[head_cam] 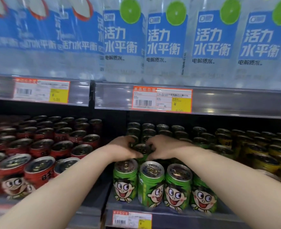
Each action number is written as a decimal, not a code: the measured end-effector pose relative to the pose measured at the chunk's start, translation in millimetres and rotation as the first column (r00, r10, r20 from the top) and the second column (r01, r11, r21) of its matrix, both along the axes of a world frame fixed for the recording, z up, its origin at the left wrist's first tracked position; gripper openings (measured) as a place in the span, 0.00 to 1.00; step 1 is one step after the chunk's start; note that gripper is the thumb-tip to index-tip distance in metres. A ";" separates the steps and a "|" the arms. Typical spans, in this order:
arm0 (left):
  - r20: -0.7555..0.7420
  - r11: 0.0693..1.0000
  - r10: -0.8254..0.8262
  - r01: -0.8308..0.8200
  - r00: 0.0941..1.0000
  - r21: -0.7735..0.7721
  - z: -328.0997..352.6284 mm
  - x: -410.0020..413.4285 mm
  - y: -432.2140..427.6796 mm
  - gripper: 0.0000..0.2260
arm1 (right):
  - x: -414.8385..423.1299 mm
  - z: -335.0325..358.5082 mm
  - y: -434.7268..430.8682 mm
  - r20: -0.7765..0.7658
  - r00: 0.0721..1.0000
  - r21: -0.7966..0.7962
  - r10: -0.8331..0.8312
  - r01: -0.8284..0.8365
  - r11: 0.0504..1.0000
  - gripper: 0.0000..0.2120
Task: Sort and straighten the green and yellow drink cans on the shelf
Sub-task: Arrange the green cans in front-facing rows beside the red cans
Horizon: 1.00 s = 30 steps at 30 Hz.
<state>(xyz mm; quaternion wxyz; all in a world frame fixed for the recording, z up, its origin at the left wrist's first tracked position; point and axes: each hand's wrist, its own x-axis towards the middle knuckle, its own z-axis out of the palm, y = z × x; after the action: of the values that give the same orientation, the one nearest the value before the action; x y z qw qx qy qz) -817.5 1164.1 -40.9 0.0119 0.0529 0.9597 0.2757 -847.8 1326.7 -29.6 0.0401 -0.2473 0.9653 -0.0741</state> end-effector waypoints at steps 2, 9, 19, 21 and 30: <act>-0.002 0.999 -0.022 0.022 1.000 -0.045 -0.6 -1.0 5.0 0.33 | 2.7 -2.9 -4.3 0.031 0.999 -0.060 0.031 -0.029 0.998 0.20; -0.015 0.982 -0.056 0.052 0.998 -0.179 4.9 -1.9 11.5 0.24 | -2.8 28.3 50.8 0.036 0.997 -0.018 -0.068 0.069 0.997 0.28; -0.024 0.986 -0.018 0.014 1.000 -0.169 2.9 -3.6 10.5 0.26 | 5.8 12.3 67.5 0.135 0.974 -0.011 -0.184 0.187 0.982 0.31; -0.020 0.988 -0.015 0.012 1.000 -0.155 2.3 -2.9 9.4 0.27 | 4.4 7.4 57.0 0.149 0.979 -0.076 -0.142 0.155 0.985 0.34; -0.014 1.000 0.017 -0.017 1.000 0.026 -1.8 1.0 -0.6 0.23 | -0.4 -1.1 39.1 0.107 0.993 -0.170 -0.048 0.066 0.983 0.31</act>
<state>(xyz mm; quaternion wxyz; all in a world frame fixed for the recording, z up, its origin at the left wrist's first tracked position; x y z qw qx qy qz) -816.5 1163.4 -42.7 0.0022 0.0468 0.9566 0.2876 -848.2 1365.8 -30.7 0.0658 -0.2181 0.9585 -0.1715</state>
